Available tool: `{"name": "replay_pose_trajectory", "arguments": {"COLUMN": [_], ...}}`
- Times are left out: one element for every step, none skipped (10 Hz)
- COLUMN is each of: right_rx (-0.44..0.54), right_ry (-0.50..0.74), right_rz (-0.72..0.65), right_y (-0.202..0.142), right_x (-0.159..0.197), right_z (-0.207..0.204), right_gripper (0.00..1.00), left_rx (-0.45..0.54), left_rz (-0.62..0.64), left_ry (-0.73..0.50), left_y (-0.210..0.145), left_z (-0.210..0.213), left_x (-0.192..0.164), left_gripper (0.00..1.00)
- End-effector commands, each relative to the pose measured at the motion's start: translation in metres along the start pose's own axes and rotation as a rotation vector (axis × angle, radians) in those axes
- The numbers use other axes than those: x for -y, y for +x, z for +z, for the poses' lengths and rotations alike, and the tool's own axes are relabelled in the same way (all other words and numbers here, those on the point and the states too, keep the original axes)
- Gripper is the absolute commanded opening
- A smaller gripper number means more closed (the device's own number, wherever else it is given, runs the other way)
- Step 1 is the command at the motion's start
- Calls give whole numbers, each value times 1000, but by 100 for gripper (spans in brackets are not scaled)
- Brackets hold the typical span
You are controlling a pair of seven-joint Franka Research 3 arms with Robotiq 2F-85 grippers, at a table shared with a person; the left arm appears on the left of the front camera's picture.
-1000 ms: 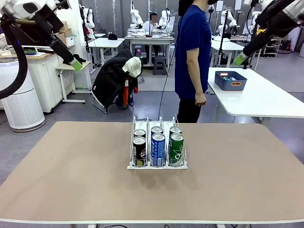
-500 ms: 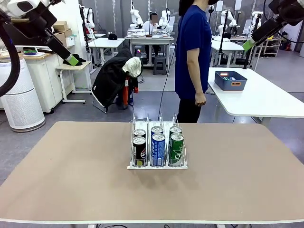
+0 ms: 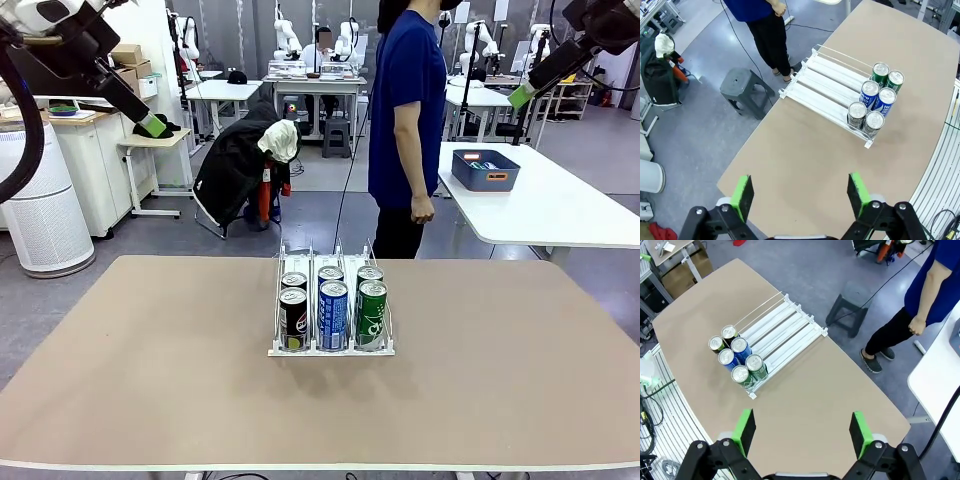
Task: Fill the beverage cans into the dispenser.
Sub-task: Pick up the Pepsi coke handed by the human.
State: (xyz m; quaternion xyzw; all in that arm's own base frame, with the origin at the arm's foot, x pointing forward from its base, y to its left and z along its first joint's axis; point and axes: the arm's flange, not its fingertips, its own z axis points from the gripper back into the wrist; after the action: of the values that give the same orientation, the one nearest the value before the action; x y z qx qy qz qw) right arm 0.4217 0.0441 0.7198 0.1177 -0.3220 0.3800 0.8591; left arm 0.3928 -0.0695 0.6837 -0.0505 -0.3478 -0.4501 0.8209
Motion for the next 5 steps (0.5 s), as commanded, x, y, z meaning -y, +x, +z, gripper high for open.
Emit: {"name": "replay_pose_trajectory", "arguments": {"right_rx": [2, 0, 7, -3, 3], "right_ry": [44, 68, 84, 124, 114], "right_rz": [2, -12, -21, 8, 25], "right_y": [2, 6, 10, 13, 17], "right_x": [0, 2, 3, 3, 4], "right_z": [6, 10, 16, 22, 29], "right_gripper": [100, 100, 100, 100, 100], "left_rx": [1, 1, 1, 1, 1], "left_rz": [15, 15, 15, 15, 15], "left_ry": [-13, -13, -13, -13, -13], "left_y": [1, 1, 1, 1, 1], "left_z": [1, 1, 1, 1, 1], "left_x": [-2, -2, -2, -2, -2], "left_gripper": [100, 100, 100, 100, 100]}}
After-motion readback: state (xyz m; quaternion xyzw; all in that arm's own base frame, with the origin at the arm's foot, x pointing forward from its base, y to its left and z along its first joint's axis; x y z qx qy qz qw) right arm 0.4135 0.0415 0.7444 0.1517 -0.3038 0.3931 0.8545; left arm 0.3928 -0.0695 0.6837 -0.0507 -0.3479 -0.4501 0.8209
